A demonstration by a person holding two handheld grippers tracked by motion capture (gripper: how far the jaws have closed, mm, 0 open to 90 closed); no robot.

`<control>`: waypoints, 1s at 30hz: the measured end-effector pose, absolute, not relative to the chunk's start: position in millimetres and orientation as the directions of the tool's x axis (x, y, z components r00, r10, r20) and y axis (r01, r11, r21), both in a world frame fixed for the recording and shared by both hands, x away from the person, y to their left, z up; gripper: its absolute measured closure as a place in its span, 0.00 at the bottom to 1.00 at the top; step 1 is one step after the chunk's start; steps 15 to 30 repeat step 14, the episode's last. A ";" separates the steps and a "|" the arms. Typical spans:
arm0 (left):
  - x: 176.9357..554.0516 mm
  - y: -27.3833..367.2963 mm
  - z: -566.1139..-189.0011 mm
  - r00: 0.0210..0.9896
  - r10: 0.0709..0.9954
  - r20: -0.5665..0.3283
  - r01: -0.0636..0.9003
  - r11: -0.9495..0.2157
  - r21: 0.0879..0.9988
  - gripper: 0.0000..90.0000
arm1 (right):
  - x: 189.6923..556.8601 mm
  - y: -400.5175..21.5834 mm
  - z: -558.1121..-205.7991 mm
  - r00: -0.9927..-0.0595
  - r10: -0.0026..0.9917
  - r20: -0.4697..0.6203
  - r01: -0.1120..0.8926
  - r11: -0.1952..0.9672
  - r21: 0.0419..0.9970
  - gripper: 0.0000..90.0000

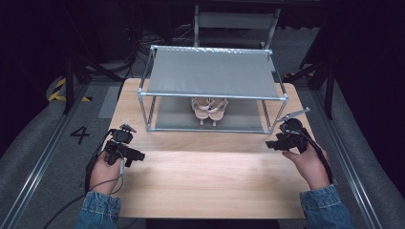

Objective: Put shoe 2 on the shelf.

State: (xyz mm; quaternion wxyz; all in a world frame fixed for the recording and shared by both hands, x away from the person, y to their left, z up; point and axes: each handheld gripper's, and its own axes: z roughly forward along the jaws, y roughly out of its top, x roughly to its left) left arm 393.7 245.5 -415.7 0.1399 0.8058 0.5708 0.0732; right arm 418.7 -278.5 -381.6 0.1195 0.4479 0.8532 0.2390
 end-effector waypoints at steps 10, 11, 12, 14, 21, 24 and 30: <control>395.7 235.7 -428.4 0.412 0.911 -0.018 0.885 -0.396 0.246 0.19 | 425.3 -302.4 -405.5 -0.486 0.872 0.063 0.810 0.423 0.407 0.48; 397.0 234.1 -432.7 0.422 0.906 -0.025 0.884 -0.405 0.233 0.19 | 425.5 -305.2 -406.9 -0.476 0.877 0.071 0.816 0.410 0.407 0.48; 397.7 233.5 -434.1 0.428 0.903 -0.020 0.882 -0.413 0.227 0.19 | 425.3 -306.2 -406.8 -0.473 0.878 0.075 0.816 0.404 0.413 0.47; 398.1 232.9 -435.5 0.432 0.902 -0.024 0.882 -0.416 0.223 0.19 | 425.4 -307.6 -406.3 -0.476 0.877 0.074 0.811 0.405 0.422 0.47; 398.1 232.9 -435.5 0.432 0.902 -0.024 0.882 -0.416 0.223 0.19 | 425.4 -307.6 -406.3 -0.476 0.877 0.074 0.811 0.405 0.422 0.47; 398.1 232.9 -435.5 0.432 0.902 -0.024 0.882 -0.416 0.223 0.19 | 425.4 -307.6 -406.3 -0.476 0.877 0.074 0.811 0.405 0.422 0.47; 398.1 232.9 -435.5 0.432 0.902 -0.024 0.882 -0.416 0.223 0.19 | 425.4 -307.6 -406.3 -0.476 0.877 0.074 0.811 0.405 0.422 0.47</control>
